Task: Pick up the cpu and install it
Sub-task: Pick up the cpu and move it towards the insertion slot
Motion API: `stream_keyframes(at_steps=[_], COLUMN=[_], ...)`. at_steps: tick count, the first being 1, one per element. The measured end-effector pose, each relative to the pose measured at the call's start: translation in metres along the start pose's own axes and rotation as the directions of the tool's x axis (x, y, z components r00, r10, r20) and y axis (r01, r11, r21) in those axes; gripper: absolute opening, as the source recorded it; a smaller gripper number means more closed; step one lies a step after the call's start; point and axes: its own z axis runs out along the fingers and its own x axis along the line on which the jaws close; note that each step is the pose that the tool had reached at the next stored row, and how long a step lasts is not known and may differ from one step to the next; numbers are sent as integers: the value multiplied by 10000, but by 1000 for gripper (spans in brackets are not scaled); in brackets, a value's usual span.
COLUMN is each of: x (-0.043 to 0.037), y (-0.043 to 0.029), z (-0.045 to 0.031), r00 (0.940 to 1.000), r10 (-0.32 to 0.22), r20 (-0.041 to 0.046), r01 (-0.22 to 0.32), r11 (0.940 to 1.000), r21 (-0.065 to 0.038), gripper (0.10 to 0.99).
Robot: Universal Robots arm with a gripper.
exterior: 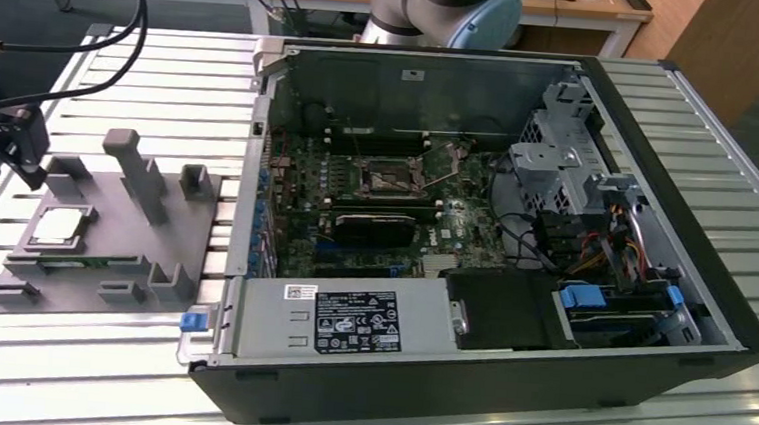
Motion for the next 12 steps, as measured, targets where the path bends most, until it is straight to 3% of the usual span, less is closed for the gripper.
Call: stream_keyframes(at_steps=[12], x=[0], y=[-7], z=[60], r00=[10000], r10=[-1], r20=[1], r01=[1], r11=[10000], r21=[-1], gripper=[529])
